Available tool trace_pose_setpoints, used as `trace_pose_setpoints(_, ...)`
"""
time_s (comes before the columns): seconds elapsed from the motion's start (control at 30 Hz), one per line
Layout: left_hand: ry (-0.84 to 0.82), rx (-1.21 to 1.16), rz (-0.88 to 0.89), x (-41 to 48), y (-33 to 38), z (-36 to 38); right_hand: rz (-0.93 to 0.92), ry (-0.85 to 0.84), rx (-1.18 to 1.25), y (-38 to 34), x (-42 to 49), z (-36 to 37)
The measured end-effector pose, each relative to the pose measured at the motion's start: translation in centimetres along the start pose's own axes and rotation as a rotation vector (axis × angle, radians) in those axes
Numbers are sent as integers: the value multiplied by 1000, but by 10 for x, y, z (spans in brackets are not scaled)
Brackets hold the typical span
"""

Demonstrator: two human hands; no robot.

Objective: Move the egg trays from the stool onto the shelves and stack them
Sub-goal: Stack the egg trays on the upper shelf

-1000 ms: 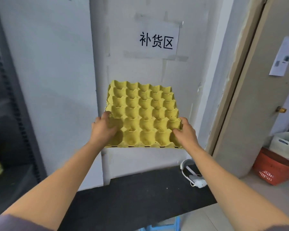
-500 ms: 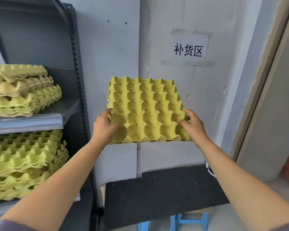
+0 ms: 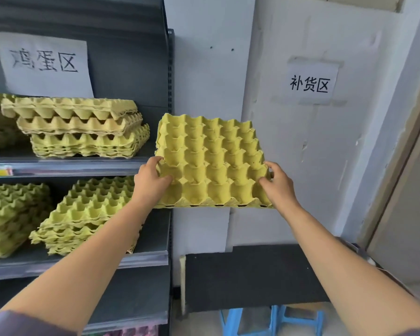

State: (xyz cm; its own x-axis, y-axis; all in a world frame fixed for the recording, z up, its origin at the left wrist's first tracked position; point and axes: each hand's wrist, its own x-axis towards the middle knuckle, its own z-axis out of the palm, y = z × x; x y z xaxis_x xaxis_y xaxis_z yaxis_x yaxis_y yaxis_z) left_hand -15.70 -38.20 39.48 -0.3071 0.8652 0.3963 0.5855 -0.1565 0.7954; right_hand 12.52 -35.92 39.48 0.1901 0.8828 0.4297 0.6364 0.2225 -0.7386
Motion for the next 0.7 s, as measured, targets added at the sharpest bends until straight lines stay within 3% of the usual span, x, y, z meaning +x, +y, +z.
trace_pose_setpoints(0.37,-32,89,-84,-34,-43,-34,27,-99,-14,-1,-45,42)
trace_pose_setpoints(0.7,-172,98,-2,-31,-97,-49,163,-53,1,1,-91,84)
